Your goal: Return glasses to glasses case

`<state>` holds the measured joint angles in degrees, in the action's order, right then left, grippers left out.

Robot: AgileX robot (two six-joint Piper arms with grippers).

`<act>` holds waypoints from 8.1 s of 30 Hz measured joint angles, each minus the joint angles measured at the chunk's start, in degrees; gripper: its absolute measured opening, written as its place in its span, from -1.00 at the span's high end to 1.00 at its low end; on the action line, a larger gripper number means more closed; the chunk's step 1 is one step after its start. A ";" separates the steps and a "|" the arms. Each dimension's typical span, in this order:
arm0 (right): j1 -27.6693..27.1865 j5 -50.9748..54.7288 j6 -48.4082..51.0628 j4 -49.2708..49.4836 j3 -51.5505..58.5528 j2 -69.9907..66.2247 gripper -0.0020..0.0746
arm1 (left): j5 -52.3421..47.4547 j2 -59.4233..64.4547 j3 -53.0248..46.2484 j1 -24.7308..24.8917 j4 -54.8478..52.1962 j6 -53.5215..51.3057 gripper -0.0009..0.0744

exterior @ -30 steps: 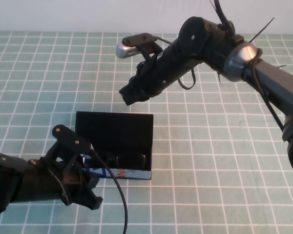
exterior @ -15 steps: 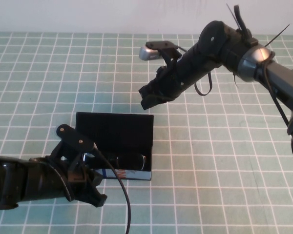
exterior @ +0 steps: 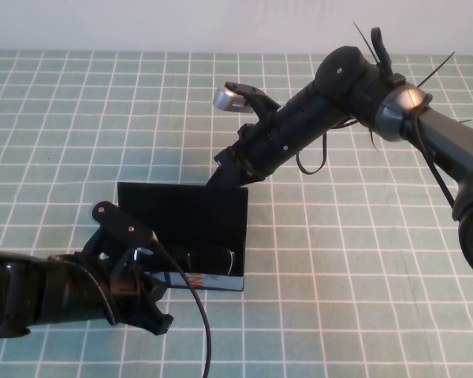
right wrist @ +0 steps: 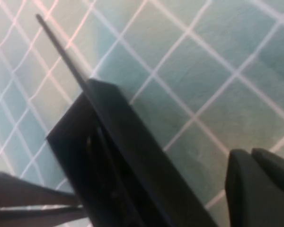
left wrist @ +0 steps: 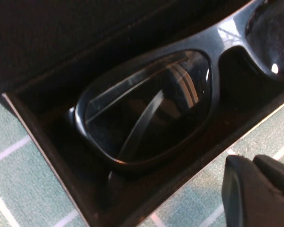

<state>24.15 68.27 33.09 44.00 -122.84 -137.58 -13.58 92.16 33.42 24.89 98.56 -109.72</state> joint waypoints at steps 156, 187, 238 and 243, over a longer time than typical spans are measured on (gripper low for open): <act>8.87 -37.62 -34.76 -49.58 103.88 128.73 0.98 | 13.27 -90.90 -34.48 -11.76 -98.13 110.30 0.97; 8.87 -37.62 -34.76 -49.58 103.88 128.73 0.98 | -6.61 -92.84 -34.86 -17.04 -99.26 110.89 0.97; -18.90 -45.36 -34.97 -45.46 123.75 138.17 0.98 | -6.83 -92.84 -34.86 -17.04 -99.44 110.89 0.97; -18.90 -45.36 -34.97 -45.46 123.79 138.17 0.98 | -6.83 -92.84 -34.86 -17.04 -99.44 110.89 0.97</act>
<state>5.24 22.91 -1.89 -1.45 0.95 0.59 -20.40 -0.67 -1.45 7.86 -0.88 1.16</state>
